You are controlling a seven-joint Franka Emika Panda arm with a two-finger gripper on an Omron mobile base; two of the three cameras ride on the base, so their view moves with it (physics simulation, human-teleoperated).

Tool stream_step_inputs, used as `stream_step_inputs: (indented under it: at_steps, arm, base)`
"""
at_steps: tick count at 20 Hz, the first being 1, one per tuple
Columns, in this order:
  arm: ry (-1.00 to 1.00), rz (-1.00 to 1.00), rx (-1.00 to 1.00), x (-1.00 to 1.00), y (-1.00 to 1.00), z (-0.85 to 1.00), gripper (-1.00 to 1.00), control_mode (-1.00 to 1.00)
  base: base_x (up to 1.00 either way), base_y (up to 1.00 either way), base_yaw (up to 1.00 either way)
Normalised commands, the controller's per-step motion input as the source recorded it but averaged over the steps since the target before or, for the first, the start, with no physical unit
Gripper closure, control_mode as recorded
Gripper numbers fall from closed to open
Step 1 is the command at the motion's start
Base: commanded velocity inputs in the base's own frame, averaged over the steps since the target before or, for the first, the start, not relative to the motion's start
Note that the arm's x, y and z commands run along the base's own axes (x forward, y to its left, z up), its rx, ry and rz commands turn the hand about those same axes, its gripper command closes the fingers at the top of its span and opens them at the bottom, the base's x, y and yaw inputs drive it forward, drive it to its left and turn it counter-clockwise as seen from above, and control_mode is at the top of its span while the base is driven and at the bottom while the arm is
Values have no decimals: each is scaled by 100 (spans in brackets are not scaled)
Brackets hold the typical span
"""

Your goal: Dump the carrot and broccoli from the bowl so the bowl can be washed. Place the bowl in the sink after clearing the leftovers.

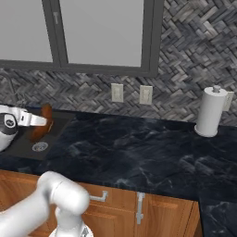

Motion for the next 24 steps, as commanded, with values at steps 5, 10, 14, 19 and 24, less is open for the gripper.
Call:
stream_step_inputs:
  at_steps: [5,10,14,19,24]
  arm:
    - [1,-10,60,-33,-98,85,100,-100]
    - [10,-1,66,-79,-100,65,100,-100]
    - [28,0,59,-57,-100,61,100,-100]
    - [36,-5,36,-25,-89,38,100,-100]
    - [4,-4,1,0,-8,-1,100,-100]
  base:
    - [0,0,0]
    - [0,0,0]
    - [0,0,0]
    - [0,0,0]
    - [0,0,0]
